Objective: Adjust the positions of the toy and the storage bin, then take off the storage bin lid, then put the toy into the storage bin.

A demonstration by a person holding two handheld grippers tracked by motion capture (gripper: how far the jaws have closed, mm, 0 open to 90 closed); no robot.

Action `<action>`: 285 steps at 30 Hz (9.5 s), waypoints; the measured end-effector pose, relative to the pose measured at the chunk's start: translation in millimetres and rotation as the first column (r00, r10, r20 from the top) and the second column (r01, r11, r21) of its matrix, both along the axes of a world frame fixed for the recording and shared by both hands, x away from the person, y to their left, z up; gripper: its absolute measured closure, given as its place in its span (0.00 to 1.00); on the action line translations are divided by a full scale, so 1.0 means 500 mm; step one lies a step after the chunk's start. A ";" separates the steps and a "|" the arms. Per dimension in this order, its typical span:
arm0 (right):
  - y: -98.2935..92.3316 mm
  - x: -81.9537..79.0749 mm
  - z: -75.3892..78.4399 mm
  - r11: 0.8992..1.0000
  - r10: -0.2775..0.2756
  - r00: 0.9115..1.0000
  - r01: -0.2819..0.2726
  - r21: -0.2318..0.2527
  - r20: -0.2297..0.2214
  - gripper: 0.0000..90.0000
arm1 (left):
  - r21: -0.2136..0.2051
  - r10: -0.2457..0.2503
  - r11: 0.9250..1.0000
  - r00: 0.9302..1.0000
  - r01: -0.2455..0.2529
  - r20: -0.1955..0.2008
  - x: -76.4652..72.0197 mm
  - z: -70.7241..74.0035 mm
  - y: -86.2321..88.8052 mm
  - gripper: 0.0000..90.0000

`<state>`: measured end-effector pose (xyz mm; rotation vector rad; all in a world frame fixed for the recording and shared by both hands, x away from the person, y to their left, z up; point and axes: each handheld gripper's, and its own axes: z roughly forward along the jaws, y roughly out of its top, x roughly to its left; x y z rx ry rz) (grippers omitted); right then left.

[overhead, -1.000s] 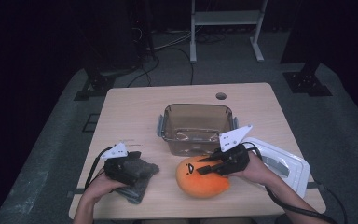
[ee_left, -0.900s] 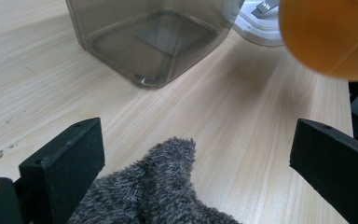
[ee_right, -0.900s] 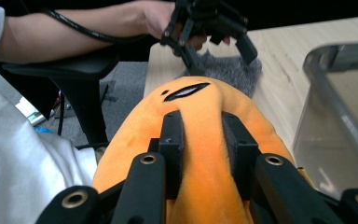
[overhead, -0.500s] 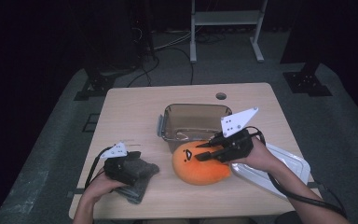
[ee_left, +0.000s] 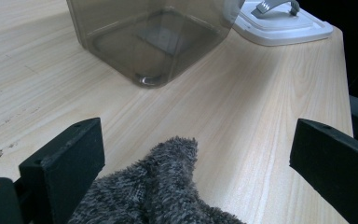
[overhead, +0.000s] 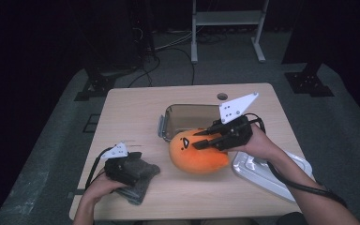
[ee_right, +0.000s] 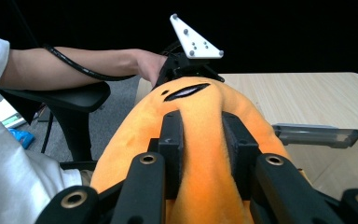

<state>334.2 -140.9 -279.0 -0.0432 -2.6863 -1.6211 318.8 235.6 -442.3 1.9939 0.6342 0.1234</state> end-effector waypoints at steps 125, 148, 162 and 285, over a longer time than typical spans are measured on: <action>0.016 0.279 -0.109 0.980 -0.170 0.983 0.161 -0.116 -0.073 0.79 | -0.008 -0.019 1.000 1.000 0.019 -0.011 0.000 -0.003 0.001 0.03; 0.041 0.287 -0.137 0.971 -0.168 0.982 0.150 -0.185 -0.084 0.78 | -0.014 -0.015 1.000 1.000 0.015 -0.009 -0.002 -0.002 0.005 0.03; 0.055 0.287 -0.153 0.970 -0.152 0.983 0.129 -0.208 -0.100 0.77 | -0.011 -0.016 1.000 1.000 0.016 -0.007 -0.002 0.000 0.007 0.03; -0.092 0.221 -0.052 0.959 -0.244 0.964 0.224 -0.175 -0.107 0.52 | -0.030 -0.029 0.999 1.000 0.029 -0.007 0.007 -0.001 0.001 0.03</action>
